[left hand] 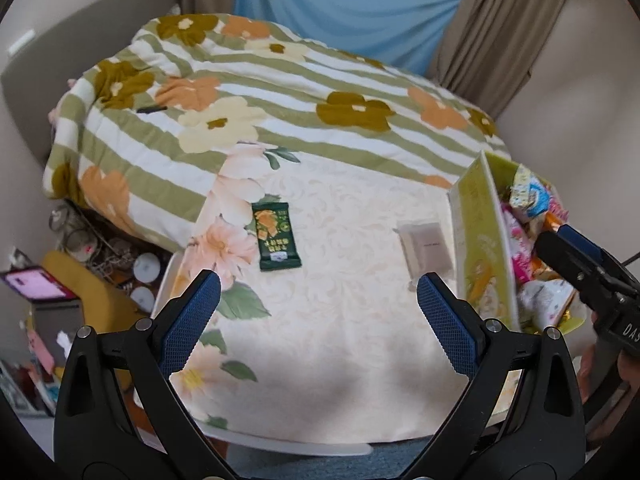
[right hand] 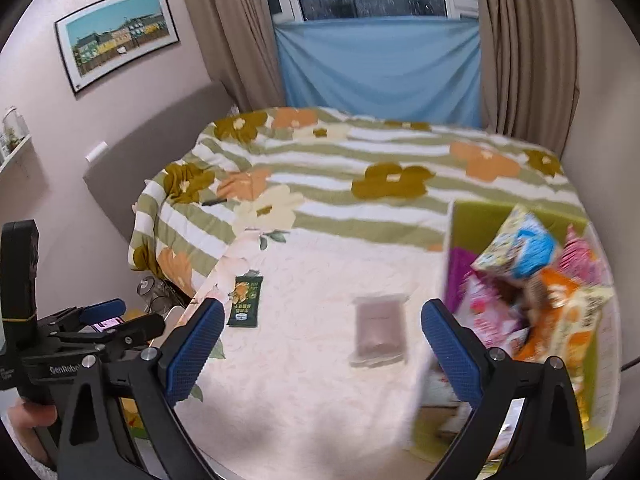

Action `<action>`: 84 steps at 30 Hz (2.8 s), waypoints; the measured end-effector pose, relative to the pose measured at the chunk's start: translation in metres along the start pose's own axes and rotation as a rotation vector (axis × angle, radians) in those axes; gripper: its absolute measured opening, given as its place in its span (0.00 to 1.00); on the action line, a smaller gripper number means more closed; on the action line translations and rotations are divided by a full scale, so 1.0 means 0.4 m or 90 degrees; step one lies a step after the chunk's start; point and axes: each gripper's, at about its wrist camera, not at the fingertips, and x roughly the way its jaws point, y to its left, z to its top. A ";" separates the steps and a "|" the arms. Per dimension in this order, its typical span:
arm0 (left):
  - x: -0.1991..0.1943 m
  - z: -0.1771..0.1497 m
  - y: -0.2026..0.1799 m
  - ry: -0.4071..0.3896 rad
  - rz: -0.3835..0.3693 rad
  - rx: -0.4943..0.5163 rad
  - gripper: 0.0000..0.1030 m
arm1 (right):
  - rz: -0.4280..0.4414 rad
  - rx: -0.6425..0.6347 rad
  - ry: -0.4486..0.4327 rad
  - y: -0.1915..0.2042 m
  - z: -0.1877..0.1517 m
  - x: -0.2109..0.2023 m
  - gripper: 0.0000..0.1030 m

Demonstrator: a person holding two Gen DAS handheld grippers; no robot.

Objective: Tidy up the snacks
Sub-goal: 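Move the left tool to the green sachet while the right approaches the grey pouch, then grasp the green cracker sachet with the left gripper while the right grasps the grey pouch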

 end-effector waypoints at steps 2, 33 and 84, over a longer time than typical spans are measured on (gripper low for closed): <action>0.028 0.018 0.021 0.011 -0.003 0.002 0.95 | -0.007 0.010 0.009 0.015 -0.003 0.033 0.95; 0.547 0.092 0.144 0.169 0.007 0.057 0.94 | -0.220 0.153 0.094 0.003 -0.101 0.423 0.95; 0.554 0.075 0.104 0.209 0.027 0.173 0.39 | -0.190 0.001 0.199 -0.027 -0.095 0.514 0.95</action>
